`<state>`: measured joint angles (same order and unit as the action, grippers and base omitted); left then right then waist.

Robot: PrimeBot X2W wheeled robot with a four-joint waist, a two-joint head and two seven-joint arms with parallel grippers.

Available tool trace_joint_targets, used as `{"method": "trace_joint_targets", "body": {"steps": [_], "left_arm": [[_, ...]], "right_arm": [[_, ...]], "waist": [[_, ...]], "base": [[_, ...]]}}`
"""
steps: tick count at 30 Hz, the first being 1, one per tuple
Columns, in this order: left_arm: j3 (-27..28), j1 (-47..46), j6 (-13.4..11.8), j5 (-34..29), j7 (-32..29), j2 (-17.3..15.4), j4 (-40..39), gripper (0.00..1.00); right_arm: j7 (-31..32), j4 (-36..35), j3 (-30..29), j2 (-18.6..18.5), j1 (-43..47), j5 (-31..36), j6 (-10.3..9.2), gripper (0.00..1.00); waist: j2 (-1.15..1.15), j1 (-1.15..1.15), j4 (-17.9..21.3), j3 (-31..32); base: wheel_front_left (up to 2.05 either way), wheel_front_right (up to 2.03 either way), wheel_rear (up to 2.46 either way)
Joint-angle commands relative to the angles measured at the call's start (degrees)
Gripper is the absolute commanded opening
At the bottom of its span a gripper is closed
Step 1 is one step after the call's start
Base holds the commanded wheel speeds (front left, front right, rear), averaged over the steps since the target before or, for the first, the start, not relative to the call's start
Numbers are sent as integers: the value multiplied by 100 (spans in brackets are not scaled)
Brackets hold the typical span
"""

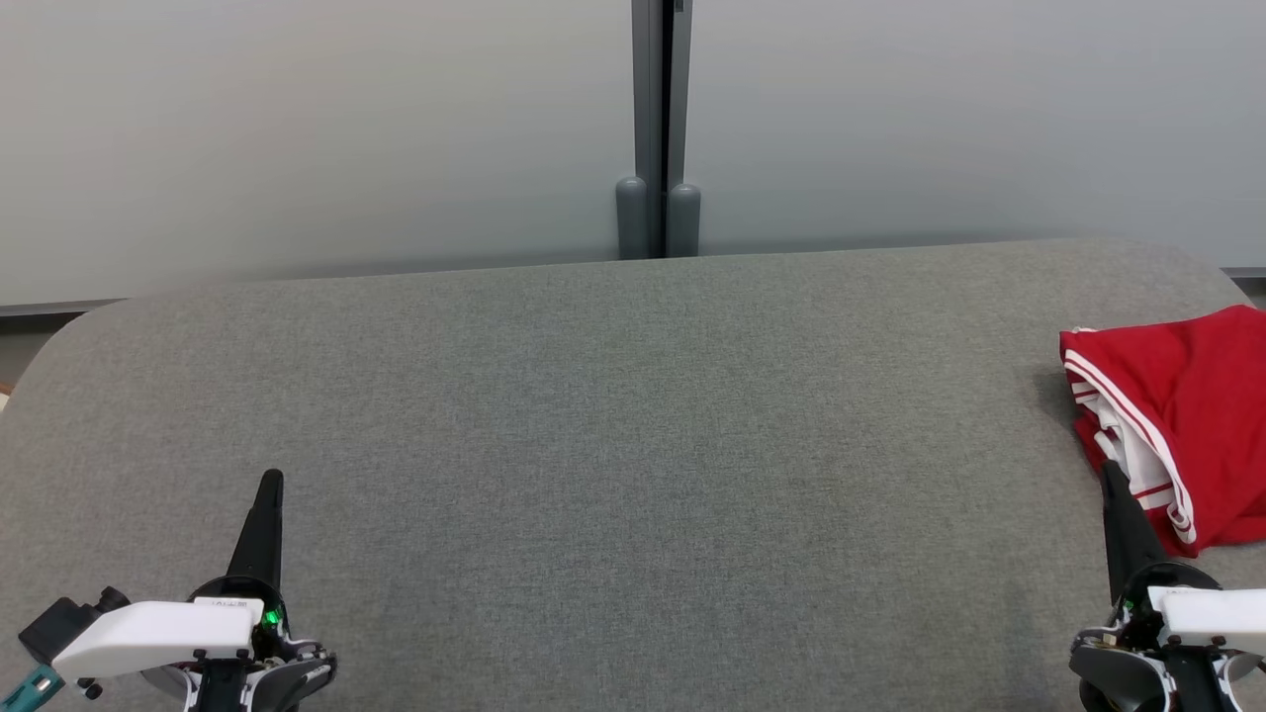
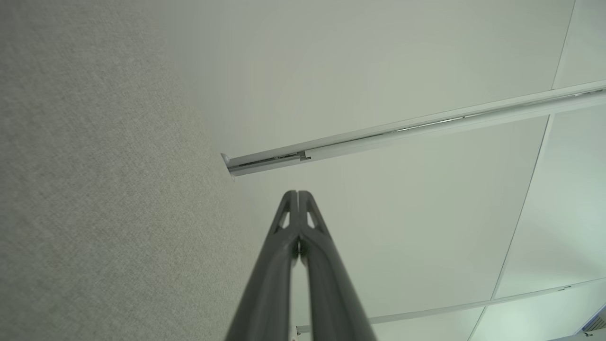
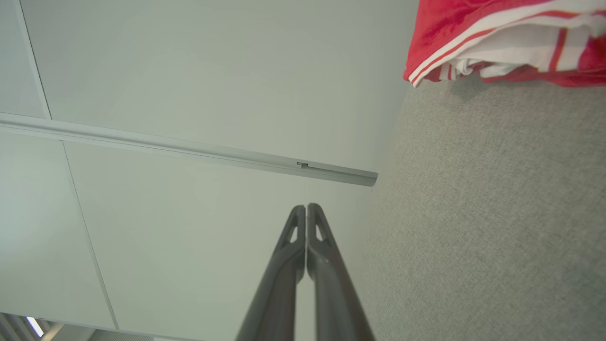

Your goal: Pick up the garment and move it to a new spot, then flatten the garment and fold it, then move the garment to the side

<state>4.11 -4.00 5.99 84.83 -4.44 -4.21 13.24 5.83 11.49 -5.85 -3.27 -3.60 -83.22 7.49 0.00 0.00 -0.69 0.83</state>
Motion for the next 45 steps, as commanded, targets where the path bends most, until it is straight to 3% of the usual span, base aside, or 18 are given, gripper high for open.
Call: {"method": "trace_joint_targets", "body": {"steps": [1,23,45], "left_arm": [[53,-132,40,78,-24,1,-7,0],[264,-277,184,793,-216,129,95,0],[263,-254,170,764,-218,129,92,0]], "right_arm": [[18,7,-21,-19,-101,-109,0,0],[78,281,-58,25,-306,-973,0,0],[72,275,-64,28,-303,-935,0,0]], "waist": [[0,0,3,-5],[0,0,69,-101],[0,0,69,-101]], "base": [[0,0,0],[0,0,0],[0,0,0]]}}
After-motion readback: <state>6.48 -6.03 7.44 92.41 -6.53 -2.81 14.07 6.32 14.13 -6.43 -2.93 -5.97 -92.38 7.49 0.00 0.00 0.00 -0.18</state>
